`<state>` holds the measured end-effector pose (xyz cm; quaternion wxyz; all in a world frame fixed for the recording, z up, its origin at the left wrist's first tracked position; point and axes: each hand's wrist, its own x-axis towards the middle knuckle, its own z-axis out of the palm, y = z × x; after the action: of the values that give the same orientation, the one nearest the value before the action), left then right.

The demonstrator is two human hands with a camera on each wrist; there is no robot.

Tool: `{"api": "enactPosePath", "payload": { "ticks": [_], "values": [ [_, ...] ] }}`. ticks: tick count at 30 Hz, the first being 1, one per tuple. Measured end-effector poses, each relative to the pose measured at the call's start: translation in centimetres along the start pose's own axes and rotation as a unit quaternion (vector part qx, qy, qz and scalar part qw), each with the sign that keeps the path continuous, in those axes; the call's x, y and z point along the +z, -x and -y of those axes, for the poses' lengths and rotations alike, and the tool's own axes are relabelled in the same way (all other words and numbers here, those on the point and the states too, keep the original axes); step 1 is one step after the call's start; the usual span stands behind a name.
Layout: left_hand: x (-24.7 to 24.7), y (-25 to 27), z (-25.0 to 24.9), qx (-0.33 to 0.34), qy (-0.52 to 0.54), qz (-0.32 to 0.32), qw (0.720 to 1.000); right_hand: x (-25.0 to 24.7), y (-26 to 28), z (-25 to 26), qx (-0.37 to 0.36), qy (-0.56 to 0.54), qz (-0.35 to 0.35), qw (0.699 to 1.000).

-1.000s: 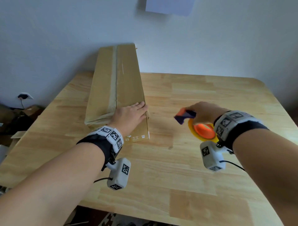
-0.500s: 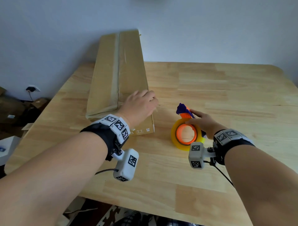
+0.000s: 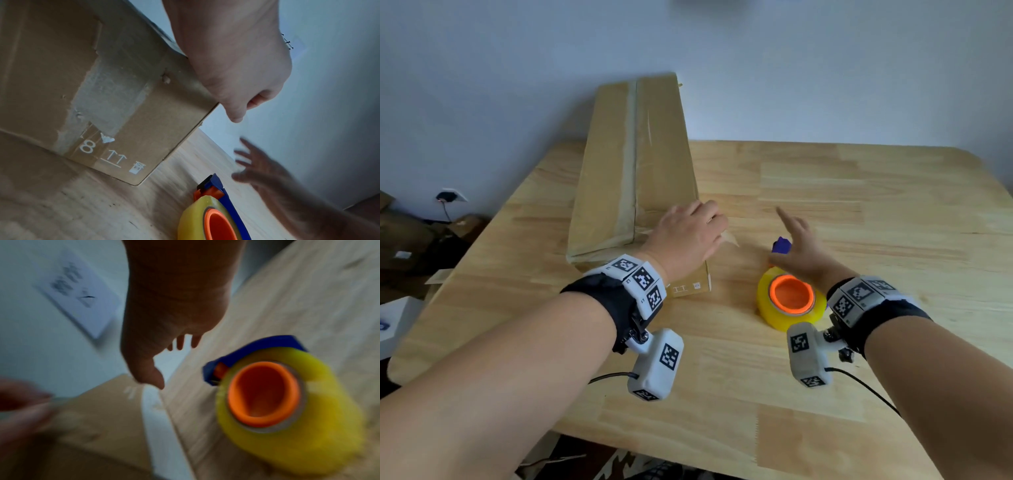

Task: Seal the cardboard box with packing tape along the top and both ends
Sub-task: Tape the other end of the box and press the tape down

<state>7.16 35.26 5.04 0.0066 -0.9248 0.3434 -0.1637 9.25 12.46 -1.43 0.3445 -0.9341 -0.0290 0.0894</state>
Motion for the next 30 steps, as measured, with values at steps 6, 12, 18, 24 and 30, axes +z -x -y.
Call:
{"api": "enactPosePath", "payload": {
  "ticks": [6, 12, 18, 24, 30],
  "values": [
    [-1.4, 0.1, -1.2, -0.060, 0.030, 0.043, 0.997, 1.0, 1.6, 7.7, -0.235, 0.034, -0.022, 0.971],
    [-4.3, 4.0, 2.0, -0.097, 0.045, 0.051, 0.993, 2.8, 3.2, 11.6, -0.253, 0.197, -0.098, 0.942],
    [-5.9, 11.6, 8.3, -0.154, -0.003, 0.135, 0.979, 7.1, 3.3, 16.9, -0.359, 0.357, -0.095, 0.857],
    [-4.8, 14.5, 10.8, -0.163, 0.057, 0.127, 0.977, 9.7, 3.4, 21.2, -0.356, 0.374, -0.114, 0.849],
    [-4.5, 15.1, 11.1, -0.121, 0.056, 0.052, 0.990, 10.4, 3.1, 21.3, -0.383, 0.355, -0.154, 0.839]
  ]
}}
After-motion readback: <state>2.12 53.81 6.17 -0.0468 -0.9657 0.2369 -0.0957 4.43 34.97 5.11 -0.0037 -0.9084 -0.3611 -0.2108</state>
